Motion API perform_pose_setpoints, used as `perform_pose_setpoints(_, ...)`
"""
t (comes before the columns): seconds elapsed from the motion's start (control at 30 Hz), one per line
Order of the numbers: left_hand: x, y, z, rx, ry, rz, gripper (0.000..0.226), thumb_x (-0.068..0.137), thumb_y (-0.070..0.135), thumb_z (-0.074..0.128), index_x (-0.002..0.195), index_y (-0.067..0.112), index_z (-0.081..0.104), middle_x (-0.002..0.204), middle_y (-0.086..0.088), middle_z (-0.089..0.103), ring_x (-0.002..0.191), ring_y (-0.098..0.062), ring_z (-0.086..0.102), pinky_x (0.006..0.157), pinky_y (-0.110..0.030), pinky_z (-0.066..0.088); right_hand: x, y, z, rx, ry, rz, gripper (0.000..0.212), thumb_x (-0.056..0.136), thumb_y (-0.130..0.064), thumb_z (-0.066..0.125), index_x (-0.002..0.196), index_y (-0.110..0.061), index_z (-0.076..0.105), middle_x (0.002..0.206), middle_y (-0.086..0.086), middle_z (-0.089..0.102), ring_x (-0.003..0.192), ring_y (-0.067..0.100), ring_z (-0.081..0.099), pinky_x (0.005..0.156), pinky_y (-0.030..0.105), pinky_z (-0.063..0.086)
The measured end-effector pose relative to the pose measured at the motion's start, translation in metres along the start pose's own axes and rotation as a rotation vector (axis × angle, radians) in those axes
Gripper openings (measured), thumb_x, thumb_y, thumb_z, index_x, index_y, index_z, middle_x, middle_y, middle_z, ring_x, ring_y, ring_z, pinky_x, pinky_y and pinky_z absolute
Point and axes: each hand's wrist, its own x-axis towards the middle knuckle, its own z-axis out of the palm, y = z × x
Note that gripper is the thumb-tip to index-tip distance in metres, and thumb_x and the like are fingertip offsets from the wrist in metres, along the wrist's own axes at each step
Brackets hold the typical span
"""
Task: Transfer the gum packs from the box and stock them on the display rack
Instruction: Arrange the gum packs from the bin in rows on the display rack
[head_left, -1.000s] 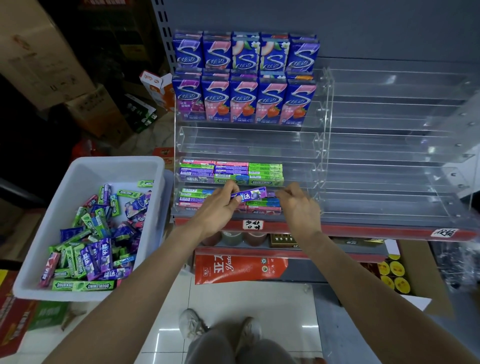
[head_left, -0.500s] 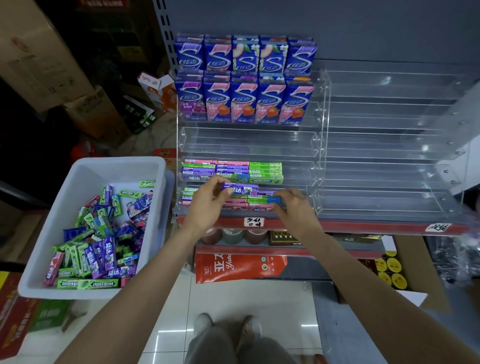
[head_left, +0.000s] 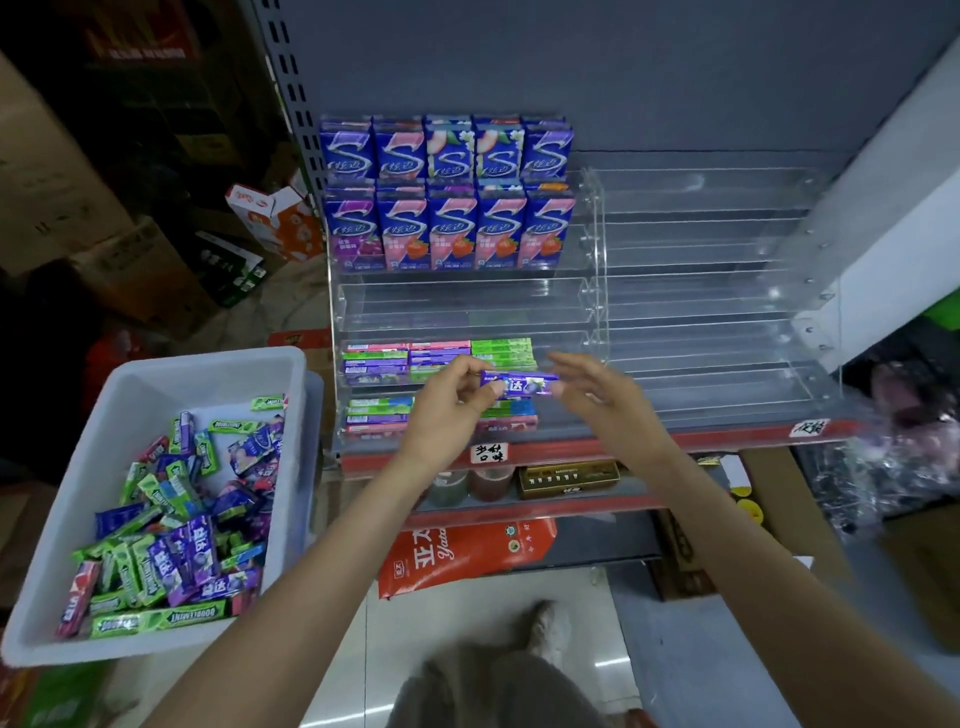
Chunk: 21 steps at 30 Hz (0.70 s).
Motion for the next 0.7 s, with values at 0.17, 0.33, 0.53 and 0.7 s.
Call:
perform_pose_setpoints(0.17, 0.011, 0.033, 0.053, 0.015, -0.082, 0.082, 0.007, 0.089, 0.016, 0.064, 0.096, 0.017, 0.061, 0.09, 0.0, 0.067, 0.085, -0.012, 0.062, 0.076, -0.026, 0.046, -0.008, 0.013, -0.054, -0.081, 0.082, -0.006, 0.019, 0.087, -0.011, 0.063, 0.104, -0.016, 0.069, 0.098, 0.001, 0.07, 0.089, 0.01, 0.065, 0.074, 0.016, 0.052)
perform_pose_setpoints(0.33, 0.03, 0.03, 0.104, 0.233, -0.031, 0.068, 0.023, 0.091, 0.014, 0.06, 0.113, 0.009, 0.061, 0.108, -0.002, 0.065, 0.095, -0.011, 0.059, 0.083, -0.017, 0.043, 0.007, 0.058, -0.107, -0.198, 0.09, 0.038, 0.014, 0.085, -0.006, 0.065, 0.098, -0.006, 0.071, 0.089, 0.001, 0.069, 0.077, 0.012, 0.064, 0.059, 0.007, 0.044)
perform_pose_setpoints(0.53, 0.032, 0.017, 0.143, 0.338, -0.001, -0.116, 0.037, 0.092, 0.014, 0.058, 0.128, 0.005, 0.054, 0.124, -0.008, 0.062, 0.112, -0.019, 0.059, 0.086, -0.014, 0.037, 0.024, 0.109, -0.129, -0.389, -0.038, 0.014, 0.013, 0.088, -0.004, 0.061, 0.098, -0.005, 0.07, 0.096, 0.008, 0.07, 0.081, 0.019, 0.064, 0.07, 0.019, 0.049)
perform_pose_setpoints(0.7, 0.031, 0.016, 0.153, 0.329, 0.005, -0.19, 0.04, 0.093, 0.015, 0.057, 0.132, 0.008, 0.052, 0.132, -0.007, 0.058, 0.12, -0.017, 0.055, 0.103, -0.025, 0.037, 0.035, 0.123, -0.121, -0.422, -0.163, 0.007, 0.019, 0.089, -0.006, 0.06, 0.105, -0.005, 0.069, 0.102, 0.01, 0.07, 0.089, 0.021, 0.065, 0.08, 0.02, 0.049)
